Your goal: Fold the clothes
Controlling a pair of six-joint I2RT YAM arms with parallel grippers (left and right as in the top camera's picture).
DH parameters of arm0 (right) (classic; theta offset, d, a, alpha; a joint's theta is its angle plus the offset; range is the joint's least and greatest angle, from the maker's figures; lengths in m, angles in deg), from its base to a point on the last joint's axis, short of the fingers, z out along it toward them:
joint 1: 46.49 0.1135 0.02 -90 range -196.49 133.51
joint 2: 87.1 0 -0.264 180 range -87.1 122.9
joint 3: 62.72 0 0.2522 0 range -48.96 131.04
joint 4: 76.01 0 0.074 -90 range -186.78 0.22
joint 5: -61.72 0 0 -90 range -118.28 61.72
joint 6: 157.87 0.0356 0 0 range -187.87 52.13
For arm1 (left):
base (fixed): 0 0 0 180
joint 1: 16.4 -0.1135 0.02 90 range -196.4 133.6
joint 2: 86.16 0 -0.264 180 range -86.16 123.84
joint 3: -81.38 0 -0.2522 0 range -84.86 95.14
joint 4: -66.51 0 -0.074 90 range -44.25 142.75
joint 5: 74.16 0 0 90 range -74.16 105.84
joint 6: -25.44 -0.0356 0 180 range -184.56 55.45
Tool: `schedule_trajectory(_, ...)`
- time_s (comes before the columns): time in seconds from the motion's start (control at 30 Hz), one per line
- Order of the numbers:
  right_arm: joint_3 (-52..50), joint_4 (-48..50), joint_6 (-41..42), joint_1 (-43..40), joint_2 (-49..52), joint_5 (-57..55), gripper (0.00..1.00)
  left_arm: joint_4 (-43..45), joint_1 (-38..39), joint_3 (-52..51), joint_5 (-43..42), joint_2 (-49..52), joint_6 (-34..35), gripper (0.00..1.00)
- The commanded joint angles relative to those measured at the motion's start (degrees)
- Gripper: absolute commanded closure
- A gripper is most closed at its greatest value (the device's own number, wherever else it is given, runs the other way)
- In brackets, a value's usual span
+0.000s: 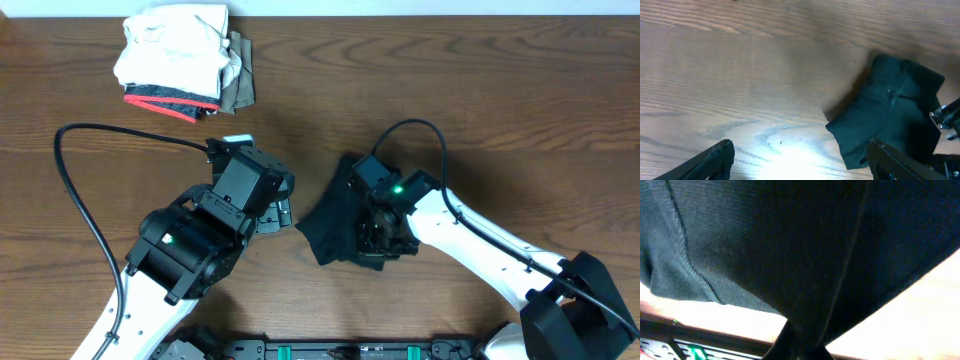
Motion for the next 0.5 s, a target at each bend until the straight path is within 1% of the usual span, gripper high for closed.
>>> schedule_trajectory(0.0, 0.1, -1.3, 1.7, 1.7, 0.2, -0.5, 0.97, -0.2, -0.3, 0.1, 1.4, 0.3, 0.5, 0.14)
schedule_trajectory(0.1, 0.0, -1.4, 1.9, 2.5, 0.2, -0.5, 0.91, -0.2, -0.3, 0.1, 1.4, 0.3, 0.5, 0.14)
schedule_trajectory(0.2, 0.0, -1.4, 2.3, 3.1, 0.2, -0.4, 0.89, -0.2, -0.3, 0.1, 1.4, 0.3, 0.5, 0.14)
schedule_trajectory(0.3, 0.0, -1.6, 2.3, 3.5, 0.2, -0.5, 0.98, -0.4, -0.3, 0.1, 1.4, 0.3, 0.5, 0.14)
schedule_trajectory(0.47, 0.2, -2.3, 2.8, 3.5, 0.0, -0.9, 0.99, -0.6, -0.3, 0.1, 1.4, 0.3, 0.5, 0.14)
